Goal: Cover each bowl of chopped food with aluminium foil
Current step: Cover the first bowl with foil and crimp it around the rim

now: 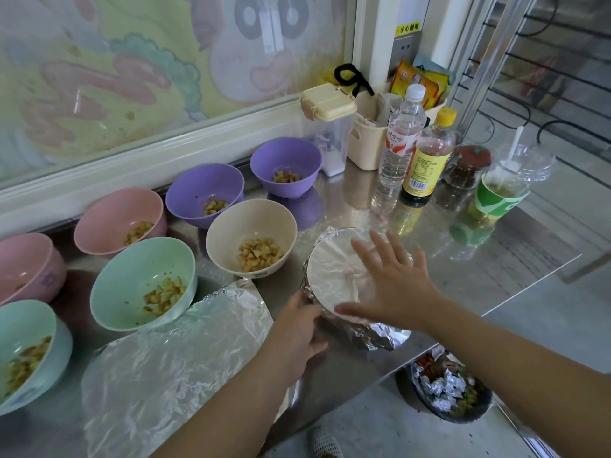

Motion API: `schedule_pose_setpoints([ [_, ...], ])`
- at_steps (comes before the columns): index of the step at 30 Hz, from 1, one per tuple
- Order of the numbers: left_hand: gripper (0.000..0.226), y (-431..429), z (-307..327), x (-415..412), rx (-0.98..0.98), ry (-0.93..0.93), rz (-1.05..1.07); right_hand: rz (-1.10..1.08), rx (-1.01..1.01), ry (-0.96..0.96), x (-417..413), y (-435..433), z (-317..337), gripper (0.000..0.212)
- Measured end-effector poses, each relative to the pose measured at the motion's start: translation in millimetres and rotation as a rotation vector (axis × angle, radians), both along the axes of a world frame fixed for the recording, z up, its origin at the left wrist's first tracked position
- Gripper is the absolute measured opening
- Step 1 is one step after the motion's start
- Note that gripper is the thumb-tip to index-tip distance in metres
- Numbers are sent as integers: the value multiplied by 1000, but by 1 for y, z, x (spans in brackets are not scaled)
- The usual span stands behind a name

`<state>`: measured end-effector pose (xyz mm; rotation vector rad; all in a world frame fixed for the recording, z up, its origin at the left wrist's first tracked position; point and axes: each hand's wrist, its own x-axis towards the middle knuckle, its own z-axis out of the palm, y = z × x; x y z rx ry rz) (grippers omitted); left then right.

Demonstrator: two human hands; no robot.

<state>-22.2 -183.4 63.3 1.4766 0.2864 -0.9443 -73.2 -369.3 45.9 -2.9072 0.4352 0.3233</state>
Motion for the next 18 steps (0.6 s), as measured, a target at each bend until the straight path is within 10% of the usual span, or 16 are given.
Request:
schedule_pose_setpoints([
  [6,68,-30,-10,11,152,-392,38,-40,108,-28,37,-24,-1,100],
  [18,43,-53,-22,18,197,-536,116,-234,266,74,48,-37,5,76],
])
